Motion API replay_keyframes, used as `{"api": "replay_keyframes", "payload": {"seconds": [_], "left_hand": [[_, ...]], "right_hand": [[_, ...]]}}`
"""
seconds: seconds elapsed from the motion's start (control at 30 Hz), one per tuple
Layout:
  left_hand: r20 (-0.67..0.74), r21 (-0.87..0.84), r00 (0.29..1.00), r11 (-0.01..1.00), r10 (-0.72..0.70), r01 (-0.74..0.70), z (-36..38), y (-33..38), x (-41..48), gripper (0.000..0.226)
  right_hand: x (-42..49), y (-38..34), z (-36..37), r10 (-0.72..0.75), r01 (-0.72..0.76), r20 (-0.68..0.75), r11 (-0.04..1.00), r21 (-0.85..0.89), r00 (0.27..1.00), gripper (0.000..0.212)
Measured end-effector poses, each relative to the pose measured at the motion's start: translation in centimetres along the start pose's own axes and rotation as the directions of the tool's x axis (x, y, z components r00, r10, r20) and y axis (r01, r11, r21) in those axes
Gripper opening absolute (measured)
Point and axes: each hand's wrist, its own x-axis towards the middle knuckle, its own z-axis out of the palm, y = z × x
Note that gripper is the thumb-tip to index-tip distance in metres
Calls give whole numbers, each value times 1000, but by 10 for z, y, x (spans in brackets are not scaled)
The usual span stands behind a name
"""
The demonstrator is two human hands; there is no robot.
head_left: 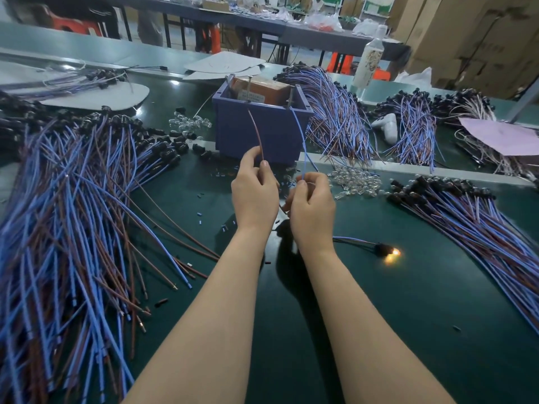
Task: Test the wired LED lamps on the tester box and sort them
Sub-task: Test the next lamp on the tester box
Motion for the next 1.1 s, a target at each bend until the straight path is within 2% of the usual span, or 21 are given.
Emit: {"api": "replay_keyframes", "payload": {"seconds": [0.63,0.8,0.97,1.1], "left_hand": [[-57,10,996,998,68,-67,3,-5,-3,32],[-50,74,980,979,192,-188,2,1,-8,32],[-68,32,994,996,88,-86,1,-4,-2,34],[-56,22,997,998,61,-60,3,-4,1,34]], "right_hand": [[-2,-3,-2,33,-33,5,999,3,999,9],[-2,-4,-1,44,-44,2,999,14,999,9],[-3,-4,-1,28,-28,0,1000,-7,1000,9],[-1,-3,-1,36,-36,2,999,-9,999,10]]}}
